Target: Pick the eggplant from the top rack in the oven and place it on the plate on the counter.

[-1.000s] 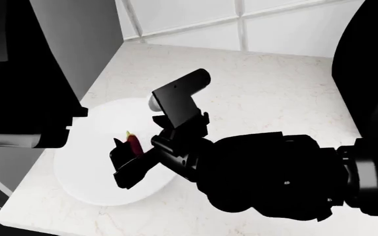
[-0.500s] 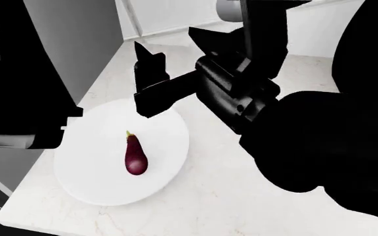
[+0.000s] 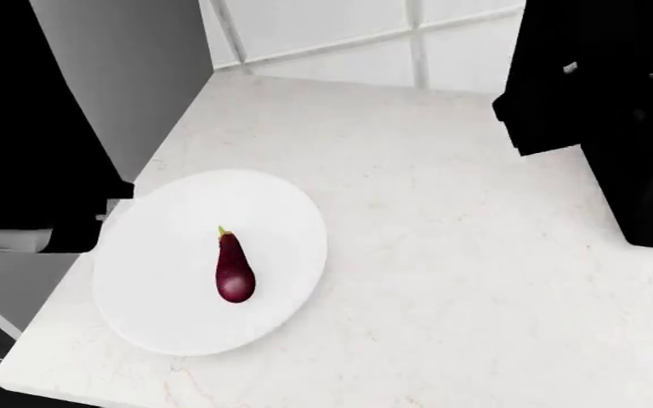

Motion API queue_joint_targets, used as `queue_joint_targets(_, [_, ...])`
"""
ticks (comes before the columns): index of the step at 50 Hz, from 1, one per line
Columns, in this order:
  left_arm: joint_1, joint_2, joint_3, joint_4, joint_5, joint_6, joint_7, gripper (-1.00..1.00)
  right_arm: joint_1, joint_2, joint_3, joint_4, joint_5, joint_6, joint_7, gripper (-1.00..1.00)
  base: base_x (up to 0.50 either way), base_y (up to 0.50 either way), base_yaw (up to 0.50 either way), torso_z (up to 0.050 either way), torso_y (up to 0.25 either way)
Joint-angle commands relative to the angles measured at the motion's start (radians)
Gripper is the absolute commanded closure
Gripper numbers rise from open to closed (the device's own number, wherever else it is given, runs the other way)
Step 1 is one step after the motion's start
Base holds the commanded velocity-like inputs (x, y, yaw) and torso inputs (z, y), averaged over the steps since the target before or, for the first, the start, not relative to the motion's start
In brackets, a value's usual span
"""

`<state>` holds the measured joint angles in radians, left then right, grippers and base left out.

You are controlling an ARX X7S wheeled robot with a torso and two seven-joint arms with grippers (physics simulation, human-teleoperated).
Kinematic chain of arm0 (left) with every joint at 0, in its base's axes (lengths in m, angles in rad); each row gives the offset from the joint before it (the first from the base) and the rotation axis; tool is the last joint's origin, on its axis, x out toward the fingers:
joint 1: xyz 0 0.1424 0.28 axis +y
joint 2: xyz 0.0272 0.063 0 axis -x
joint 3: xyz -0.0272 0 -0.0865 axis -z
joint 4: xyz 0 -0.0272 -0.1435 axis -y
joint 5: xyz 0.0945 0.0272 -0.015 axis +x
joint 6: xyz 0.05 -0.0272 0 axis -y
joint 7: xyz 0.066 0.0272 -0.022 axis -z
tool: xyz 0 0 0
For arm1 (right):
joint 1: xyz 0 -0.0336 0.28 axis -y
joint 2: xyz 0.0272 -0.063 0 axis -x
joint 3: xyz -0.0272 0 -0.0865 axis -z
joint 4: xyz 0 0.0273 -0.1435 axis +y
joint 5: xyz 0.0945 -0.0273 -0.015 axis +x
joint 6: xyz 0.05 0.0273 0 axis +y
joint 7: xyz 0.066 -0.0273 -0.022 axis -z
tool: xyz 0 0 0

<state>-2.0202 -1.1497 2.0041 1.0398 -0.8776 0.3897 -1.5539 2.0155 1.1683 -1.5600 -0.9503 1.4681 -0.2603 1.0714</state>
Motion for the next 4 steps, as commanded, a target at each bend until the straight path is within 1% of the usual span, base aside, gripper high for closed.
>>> queue_joint_targets(1, [0.025, 0.003, 0.041, -0.077, 0.023, 0.041, 0.045, -1.00, 0.162, 0.029, -0.757, -0.062, -0.622, -0.275, 0.279, -1.00, 0.00, 0.00, 0.00, 0.000, 0.000])
queue_joint_targets(2, [0.041, 0.003, 0.045, -0.111, 0.023, 0.058, 0.062, -1.00, 0.119, -0.005, -0.862, -0.017, -0.637, -0.305, 0.285, -1.00, 0.00, 0.00, 0.00, 0.000, 0.000])
queue_joint_targets(4, [0.076, 0.027, 0.048, -0.183, 0.027, 0.087, 0.083, -1.00, 0.052, -0.047, -0.847, 0.060, -0.651, -0.378, 0.265, -1.00, 0.00, 0.00, 0.00, 0.000, 0.000])
